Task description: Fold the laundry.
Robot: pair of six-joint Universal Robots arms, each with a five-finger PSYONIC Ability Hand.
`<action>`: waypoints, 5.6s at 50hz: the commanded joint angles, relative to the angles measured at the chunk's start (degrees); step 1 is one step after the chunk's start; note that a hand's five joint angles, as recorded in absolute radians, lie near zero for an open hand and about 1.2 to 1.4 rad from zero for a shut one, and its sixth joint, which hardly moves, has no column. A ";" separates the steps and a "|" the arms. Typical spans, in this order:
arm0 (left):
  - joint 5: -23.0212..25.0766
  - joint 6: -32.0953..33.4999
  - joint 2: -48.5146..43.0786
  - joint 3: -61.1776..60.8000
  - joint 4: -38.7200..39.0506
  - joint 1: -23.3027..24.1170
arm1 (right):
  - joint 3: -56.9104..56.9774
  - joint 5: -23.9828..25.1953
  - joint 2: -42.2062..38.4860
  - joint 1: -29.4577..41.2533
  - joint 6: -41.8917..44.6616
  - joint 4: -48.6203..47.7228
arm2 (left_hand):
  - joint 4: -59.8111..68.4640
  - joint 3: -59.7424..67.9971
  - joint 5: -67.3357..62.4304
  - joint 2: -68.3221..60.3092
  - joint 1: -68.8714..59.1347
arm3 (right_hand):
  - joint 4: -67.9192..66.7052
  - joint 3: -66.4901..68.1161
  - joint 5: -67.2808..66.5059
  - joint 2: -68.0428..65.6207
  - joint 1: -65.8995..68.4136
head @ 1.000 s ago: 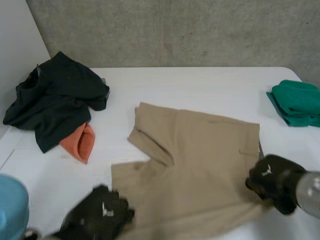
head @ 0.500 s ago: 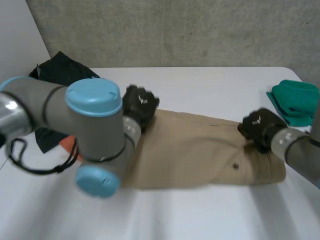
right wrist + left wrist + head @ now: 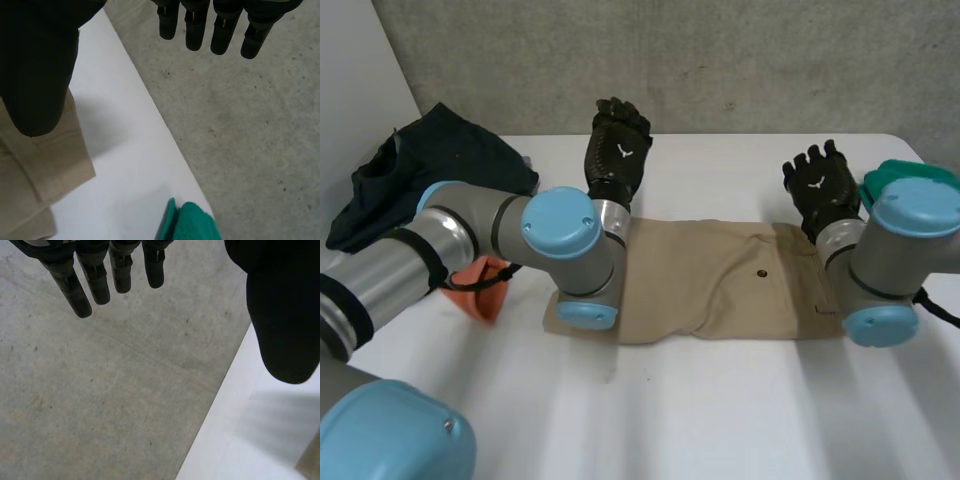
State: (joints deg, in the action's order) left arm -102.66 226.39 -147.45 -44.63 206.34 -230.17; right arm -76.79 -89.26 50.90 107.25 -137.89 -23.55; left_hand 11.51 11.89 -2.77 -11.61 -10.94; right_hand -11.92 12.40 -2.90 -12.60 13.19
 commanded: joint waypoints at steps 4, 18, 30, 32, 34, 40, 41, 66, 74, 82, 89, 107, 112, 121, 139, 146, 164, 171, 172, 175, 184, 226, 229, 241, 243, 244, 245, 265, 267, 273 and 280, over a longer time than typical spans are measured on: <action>0.00 -6.49 11.91 -17.05 -0.32 1.22 | -10.39 11.37 13.61 -5.81 -12.40 22.92 | -1.51 -1.89 2.77 1.61 0.94 | 1.92 -2.40 2.90 2.60 -3.19; 0.00 -12.38 18.34 -29.28 -0.67 1.57 | -18.39 14.47 10.90 -12.23 -9.86 17.22 | -1.51 -1.89 2.77 1.61 0.94 | -31.11 30.63 -30.13 -30.43 29.84; 0.00 -12.56 24.66 -32.27 -0.76 1.92 | -20.24 6.73 19.41 -15.75 3.58 12.30 | -1.51 -1.89 2.77 1.61 0.94 | -68.08 67.60 -67.10 -67.40 66.81; 0.00 -12.56 25.72 -32.97 -0.76 1.83 | -20.07 6.38 19.59 -15.23 8.40 12.21 | -1.51 -1.89 2.77 1.61 0.94 | -68.08 67.60 -67.10 -67.40 66.81; 0.00 -12.56 27.12 -34.11 -0.67 1.83 | -19.71 6.55 19.67 -15.14 10.53 11.77 | -1.51 -1.89 2.77 1.61 0.94 | -68.08 67.60 -67.10 -67.40 66.81; -0.26 -14.48 29.76 -36.66 -0.85 1.31 | -17.69 8.74 19.41 -3.12 13.53 6.07 | -1.51 -1.89 2.77 1.61 0.94 | -68.08 67.60 -67.10 -67.40 66.81; -0.26 -15.19 30.20 -37.02 -0.85 1.13 | -17.69 9.45 19.41 -0.83 13.62 4.75 | -1.51 -1.89 2.77 1.61 0.94 | -68.08 67.60 -67.10 -67.40 66.81; 0.00 -23.81 34.95 -37.38 -1.99 -1.86 | -22.35 28.79 25.12 6.50 -18.33 -1.59 | -1.51 -1.89 2.77 1.61 0.94 | 1.92 -2.40 2.90 2.60 -3.19; 0.18 -27.23 25.29 -28.15 -5.41 3.93 | -16.56 28.35 24.60 -1.60 -38.59 7.27 | -1.51 -1.89 2.77 1.61 0.94 | 1.92 -2.40 2.90 2.60 -3.19; -0.08 -34.17 16.24 -21.82 -20.61 7.37 | -2.76 27.91 9.50 -1.86 -31.48 25.73 | -1.51 -1.89 2.77 1.61 0.94 | 1.92 -2.40 2.90 2.60 -3.19; -1.93 -36.29 10.26 -18.39 -29.93 8.07 | 4.54 24.93 -1.06 -1.51 -21.99 31.37 | -1.51 -1.89 2.77 1.61 0.94 | 1.92 -2.40 2.90 2.60 -3.19; -2.55 -37.16 19.91 -16.19 -36.71 6.31 | -0.88 13.94 8.67 1.65 -10.82 26.21 | -1.51 -1.89 2.77 1.61 0.94 | 1.92 -2.40 2.90 2.60 -3.19; -1.76 -36.81 28.25 -17.50 -33.64 6.32 | -9.85 14.72 16.67 2.18 -10.29 18.46 | -1.51 -1.89 2.77 1.61 0.94 | 1.92 -2.40 2.90 2.60 -3.19; 11.68 -36.64 33.19 -20.32 -32.84 1.14 | -31.03 18.76 24.33 3.85 -8.80 5.10 | -1.51 -1.89 2.77 1.61 0.94 | 1.92 -2.40 2.90 2.60 -3.19; 23.73 -38.66 32.58 -20.67 -34.42 -3.00 | -39.40 24.48 13.44 4.73 -6.95 -15.74 | -0.79 -1.17 2.05 0.89 0.22 | -1.52 1.04 -0.54 -0.84 0.25; 23.82 -38.75 32.58 -20.76 -34.42 -2.12 | -35.80 24.48 10.10 4.55 -5.19 -16.18 | -0.79 -1.17 2.05 0.89 0.22 | -18.17 17.69 -17.18 -17.49 16.90; 23.82 -38.75 32.67 -21.72 -34.42 -2.12 | -26.84 23.87 6.76 7.01 -6.60 -15.56 | -0.62 -1.01 1.88 0.73 0.05 | -24.75 24.26 -23.76 -24.06 23.47; 23.91 -38.75 32.75 -22.60 -34.33 -2.12 | -22.79 23.69 3.25 7.80 -6.42 -15.48 | -0.79 -1.17 2.05 0.89 0.22 | -36.94 36.46 -35.96 -36.26 35.67; 23.91 -38.75 32.75 -22.60 -34.33 -2.12 | -21.83 23.60 2.98 7.89 -6.42 -15.48 | -0.79 -1.17 2.05 0.89 0.22 | -55.84 55.36 -54.86 -55.16 54.57; 23.91 -38.75 32.84 -22.69 -34.33 -2.12 | -20.68 23.08 3.50 7.63 -6.60 -15.56 | -0.62 -1.01 1.88 0.73 0.06 | -68.08 67.60 -67.10 -67.40 66.81; 24.08 -38.75 34.51 -22.43 -34.16 -1.68 | -13.48 18.42 10.52 3.33 -11.77 -15.39 | -0.79 -1.17 2.05 0.89 0.22 | -68.08 67.60 -67.10 -67.40 66.81; 24.44 -38.75 33.72 -21.02 -33.37 4.56 | 30.74 43.11 -31.21 -39.13 -35.34 -25.93 | -0.62 -1.01 1.88 0.73 0.05 | -68.08 67.60 -67.10 -67.40 66.81; 24.44 -38.75 33.72 -21.20 -33.37 4.64 | 30.21 44.08 -31.21 -39.83 -35.34 -25.85 | -0.62 -1.01 1.88 0.73 0.05 | -68.08 67.60 -67.10 -67.40 66.81; 24.53 -38.66 34.33 -20.85 -33.28 5.96 | 23.72 43.21 -24.81 -42.03 -35.25 -23.92 | -0.79 -1.17 2.05 0.89 0.22 | -1.58 1.10 -0.60 -0.90 0.31; 24.61 -38.66 34.33 -20.76 -33.37 6.14 | 21.78 42.68 -22.79 -42.03 -35.16 -23.39 | -0.79 -1.17 2.05 0.89 0.22 | 1.92 -2.40 2.90 2.60 -3.19; 24.61 -38.66 34.33 -20.76 -33.37 6.14 | 20.82 42.50 -21.56 -42.03 -35.16 -22.86 | -0.79 -1.17 2.05 0.89 0.22 | 1.92 -2.40 2.90 2.60 -3.19; 24.61 -38.66 34.42 -20.76 -33.37 6.31 | 18.54 42.41 -18.76 -42.03 -35.08 -21.55 | -0.79 -1.17 2.05 0.89 0.22 | 1.92 -2.40 2.90 2.60 -3.19; 23.91 -38.48 40.48 -20.14 -31.53 6.76 | 23.70 16.59 0.43 -51.62 -1.07 19.60 | -0.96 -1.34 2.22 1.06 0.39 | 1.92 -2.40 2.90 2.60 -3.19; 23.30 -38.39 42.06 -19.71 -29.25 6.14 | 23.01 15.60 1.74 -47.50 -2.28 17.05 | -0.79 -1.18 2.05 0.90 0.22 | 1.92 -2.40 2.90 2.60 -3.19; 14.09 -37.26 44.35 -19.35 -23.01 -3.14 | 10.04 17.09 15.85 -37.57 -15.09 5.92 | -0.96 -1.34 2.22 1.06 0.39 | 1.92 -2.40 2.90 2.60 -3.19; 12.31 -29.54 40.42 -19.18 -21.59 -19.93 | -13.24 26.92 30.20 -24.92 -24.26 -9.47 | -1.29 -1.68 2.55 1.40 0.72 | 1.92 -2.40 2.90 2.60 -3.19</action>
State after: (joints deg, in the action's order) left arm -88.49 189.99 -103.24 -63.98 183.39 -235.37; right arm -70.50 -71.07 69.16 71.77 -154.06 -20.23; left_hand 11.50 10.17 -2.75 -11.23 -9.24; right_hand -11.92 12.42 -2.87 -12.71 13.31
